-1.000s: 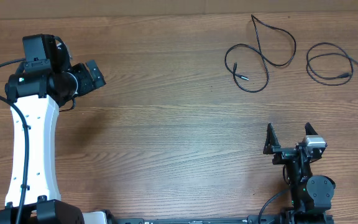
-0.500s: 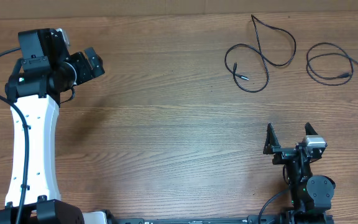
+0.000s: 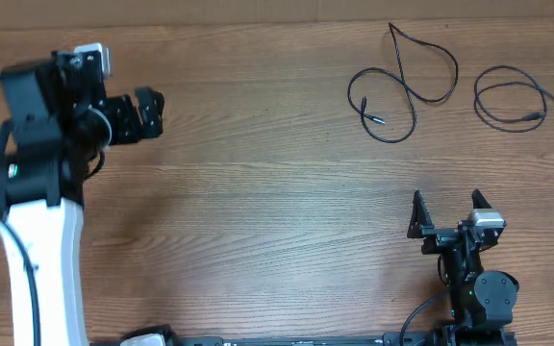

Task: Untangle cables

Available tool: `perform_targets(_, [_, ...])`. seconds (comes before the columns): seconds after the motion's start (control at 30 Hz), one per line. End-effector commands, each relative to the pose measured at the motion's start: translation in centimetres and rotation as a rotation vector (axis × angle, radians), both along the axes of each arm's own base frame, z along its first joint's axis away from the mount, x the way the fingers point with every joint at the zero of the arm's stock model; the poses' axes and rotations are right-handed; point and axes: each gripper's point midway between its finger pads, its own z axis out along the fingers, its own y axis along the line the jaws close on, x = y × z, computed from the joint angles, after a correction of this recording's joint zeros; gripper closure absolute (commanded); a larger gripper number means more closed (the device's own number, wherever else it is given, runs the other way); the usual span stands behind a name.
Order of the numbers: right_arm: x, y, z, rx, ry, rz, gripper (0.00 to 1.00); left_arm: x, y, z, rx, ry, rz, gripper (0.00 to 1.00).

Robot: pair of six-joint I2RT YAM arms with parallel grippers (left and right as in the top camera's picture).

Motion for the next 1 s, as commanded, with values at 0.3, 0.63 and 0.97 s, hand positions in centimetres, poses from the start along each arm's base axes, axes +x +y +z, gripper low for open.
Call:
perform_targets(0.3, [0.0,-0.2,-0.1,-0.005,-0.006,-0.010,0.00,-6.6,-0.9,-1.2,0.051,-0.011,-0.017,0.01])
perform_targets(0.63, [0.0,-0.2,-0.1,-0.004,-0.006,-0.010,0.00,-5.8,-1.5,-2.8,-0.025,0.055,-0.016,0.01])
perform_targets(0.97, [0.0,-0.2,-0.1,-0.004,-0.006,-0.010,0.00,-4.9,-1.3,-4.4,-0.034,0.111,-0.016,0.00])
